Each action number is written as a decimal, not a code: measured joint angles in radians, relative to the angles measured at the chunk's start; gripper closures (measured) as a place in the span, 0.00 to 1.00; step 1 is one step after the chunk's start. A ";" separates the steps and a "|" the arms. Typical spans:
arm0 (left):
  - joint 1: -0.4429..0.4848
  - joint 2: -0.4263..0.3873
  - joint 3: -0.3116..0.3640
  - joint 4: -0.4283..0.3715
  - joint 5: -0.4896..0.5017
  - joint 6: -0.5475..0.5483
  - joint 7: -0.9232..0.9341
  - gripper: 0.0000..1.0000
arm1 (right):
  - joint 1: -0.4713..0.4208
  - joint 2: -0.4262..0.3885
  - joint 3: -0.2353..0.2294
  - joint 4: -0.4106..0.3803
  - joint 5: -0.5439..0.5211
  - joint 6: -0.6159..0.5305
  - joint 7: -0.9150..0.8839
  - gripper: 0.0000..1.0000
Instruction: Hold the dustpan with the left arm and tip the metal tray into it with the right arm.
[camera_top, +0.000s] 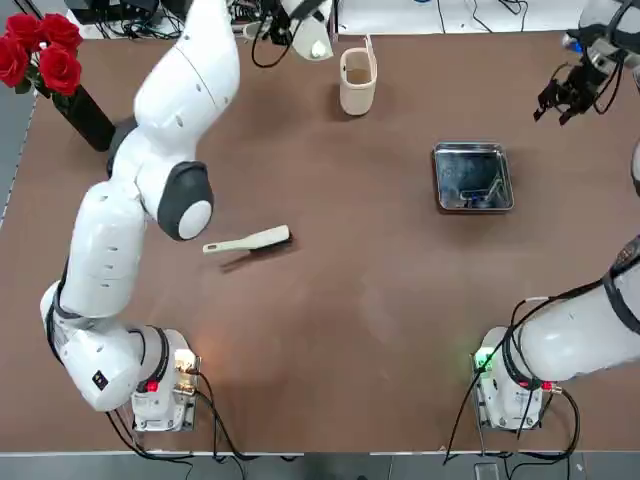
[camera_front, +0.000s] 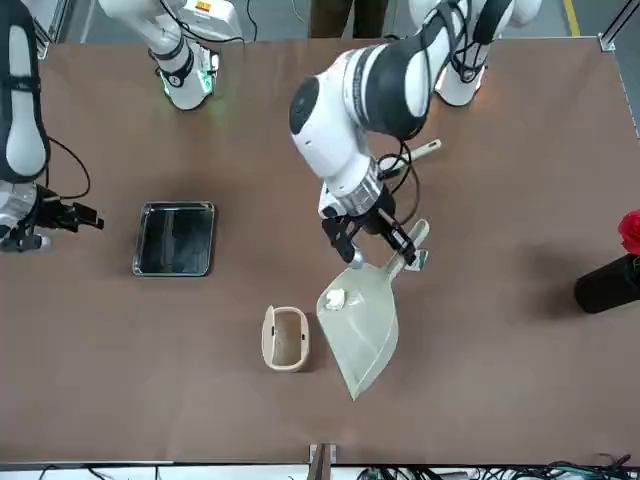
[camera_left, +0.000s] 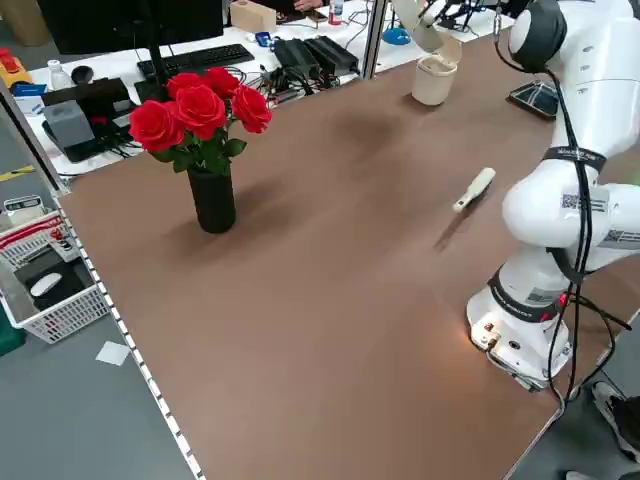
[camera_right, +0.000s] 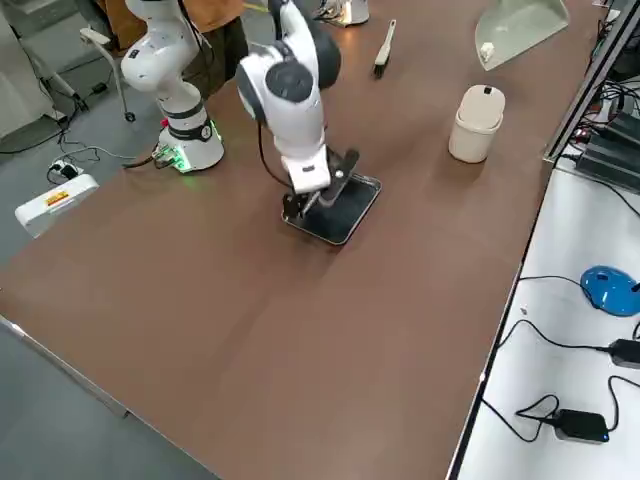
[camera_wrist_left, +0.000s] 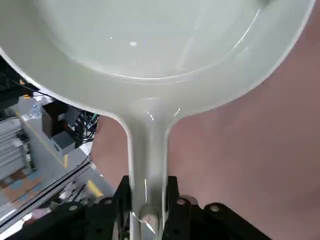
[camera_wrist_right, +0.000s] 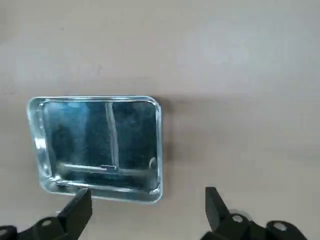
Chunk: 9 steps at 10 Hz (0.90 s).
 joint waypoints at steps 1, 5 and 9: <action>-0.028 0.017 0.025 0.002 0.010 0.001 0.000 0.67 | 0.000 -0.055 0.044 0.030 -0.069 -0.061 0.085 0.00; -0.091 0.021 0.105 0.043 0.014 0.050 0.018 0.67 | -0.004 -0.167 0.153 0.188 -0.165 -0.267 0.220 0.00; -0.187 0.048 0.259 0.047 0.014 0.098 0.020 0.67 | -0.099 -0.177 0.308 0.320 -0.170 -0.374 0.324 0.00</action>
